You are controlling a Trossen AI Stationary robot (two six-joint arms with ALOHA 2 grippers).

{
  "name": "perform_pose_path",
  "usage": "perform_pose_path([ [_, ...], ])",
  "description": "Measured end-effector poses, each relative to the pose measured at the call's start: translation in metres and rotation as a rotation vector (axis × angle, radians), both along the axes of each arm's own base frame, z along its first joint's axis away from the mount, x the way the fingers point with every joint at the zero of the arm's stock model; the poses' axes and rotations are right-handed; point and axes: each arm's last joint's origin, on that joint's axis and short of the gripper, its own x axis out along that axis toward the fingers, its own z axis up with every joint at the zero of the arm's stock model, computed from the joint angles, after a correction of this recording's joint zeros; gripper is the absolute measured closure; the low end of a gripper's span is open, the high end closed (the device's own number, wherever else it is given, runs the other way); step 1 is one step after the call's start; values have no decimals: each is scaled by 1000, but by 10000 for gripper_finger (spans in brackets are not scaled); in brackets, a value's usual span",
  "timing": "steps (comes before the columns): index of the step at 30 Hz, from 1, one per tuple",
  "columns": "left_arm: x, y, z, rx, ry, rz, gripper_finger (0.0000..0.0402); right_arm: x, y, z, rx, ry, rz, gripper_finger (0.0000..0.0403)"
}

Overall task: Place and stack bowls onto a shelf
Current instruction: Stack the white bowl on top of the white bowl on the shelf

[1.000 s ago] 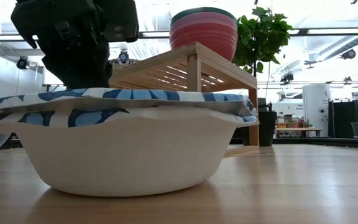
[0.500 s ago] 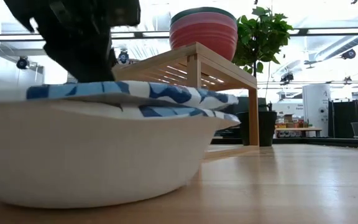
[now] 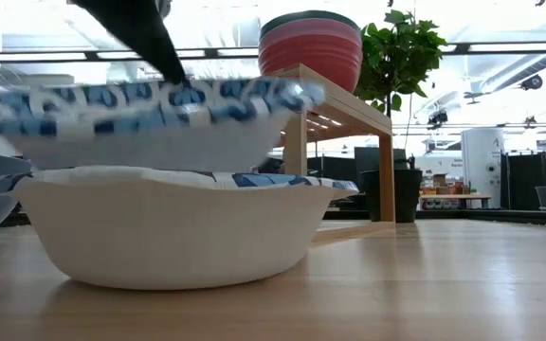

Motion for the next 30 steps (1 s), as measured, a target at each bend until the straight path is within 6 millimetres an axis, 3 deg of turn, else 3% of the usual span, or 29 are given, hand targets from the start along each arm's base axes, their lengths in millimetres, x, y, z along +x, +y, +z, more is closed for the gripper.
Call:
perform_pose_path([
  [8,-11,4,63,45,-10,1,402,0,0,0,-1,1,0,394],
  [16,-51,38,160,137,-126,127,401,0,0,0,-1,2,0,394],
  [20,-78,71,210,189,-326,270,401,0,0,0,-1,1,-1,394],
  [24,-110,119,252,212,-516,477,401,0,0,0,0,1,-1,394],
  [30,-145,183,268,184,-508,716,401,0,0,0,2,0,-2,394],
])
